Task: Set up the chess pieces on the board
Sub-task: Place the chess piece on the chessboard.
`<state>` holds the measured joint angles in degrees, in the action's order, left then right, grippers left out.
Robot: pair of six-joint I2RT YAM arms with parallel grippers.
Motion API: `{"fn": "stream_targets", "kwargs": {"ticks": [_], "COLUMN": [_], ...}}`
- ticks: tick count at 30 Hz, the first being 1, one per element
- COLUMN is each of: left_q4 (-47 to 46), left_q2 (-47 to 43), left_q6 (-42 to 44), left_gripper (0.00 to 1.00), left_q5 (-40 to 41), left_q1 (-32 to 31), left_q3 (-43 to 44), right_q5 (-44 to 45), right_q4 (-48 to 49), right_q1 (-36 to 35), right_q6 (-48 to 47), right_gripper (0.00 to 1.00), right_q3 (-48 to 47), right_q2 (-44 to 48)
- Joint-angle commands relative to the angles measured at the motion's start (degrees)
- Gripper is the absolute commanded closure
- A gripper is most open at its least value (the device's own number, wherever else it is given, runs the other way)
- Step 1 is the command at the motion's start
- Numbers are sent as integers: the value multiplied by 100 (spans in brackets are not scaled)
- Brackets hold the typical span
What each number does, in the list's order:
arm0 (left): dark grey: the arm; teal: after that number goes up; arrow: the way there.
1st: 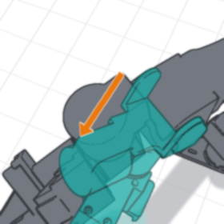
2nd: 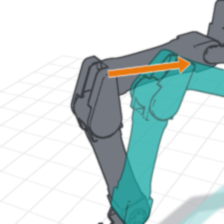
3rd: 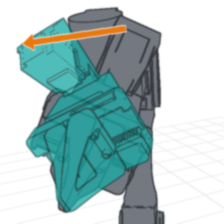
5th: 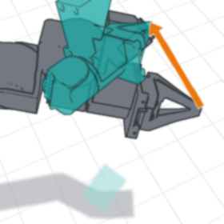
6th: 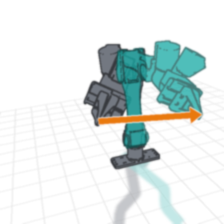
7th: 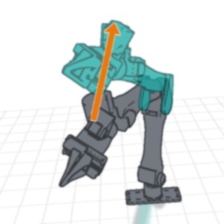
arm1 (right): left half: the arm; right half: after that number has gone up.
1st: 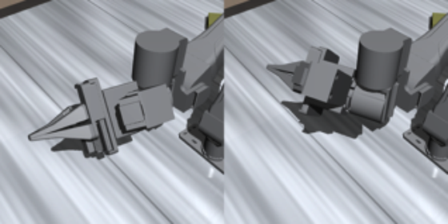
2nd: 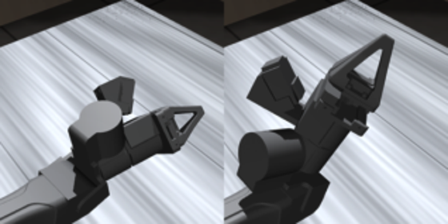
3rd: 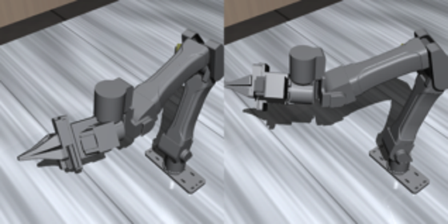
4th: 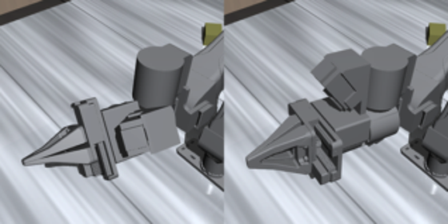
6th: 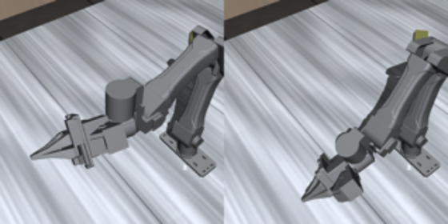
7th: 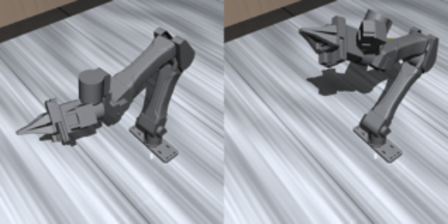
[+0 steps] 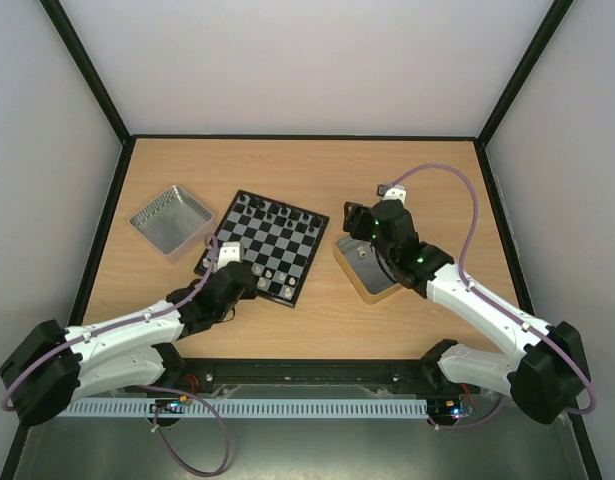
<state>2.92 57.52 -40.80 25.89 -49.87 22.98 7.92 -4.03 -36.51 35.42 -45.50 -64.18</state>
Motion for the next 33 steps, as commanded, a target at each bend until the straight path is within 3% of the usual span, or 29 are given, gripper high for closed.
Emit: {"fn": "stream_targets", "kwargs": {"ticks": [1,33], "left_q4": [-619,-1367], "left_q2": [271,1201], "left_q6": [9,363], "left_gripper": [98,93], "left_q5": [188,249], "left_q1": [3,81], "left_q3": [-111,-339], "right_q5": [184,147], "right_q4": [62,41], "right_q1": [-31,-31], "right_q6": [62,62], "right_gripper": [26,26], "right_q3": [58,38], "right_q2": [-11,-129]}}
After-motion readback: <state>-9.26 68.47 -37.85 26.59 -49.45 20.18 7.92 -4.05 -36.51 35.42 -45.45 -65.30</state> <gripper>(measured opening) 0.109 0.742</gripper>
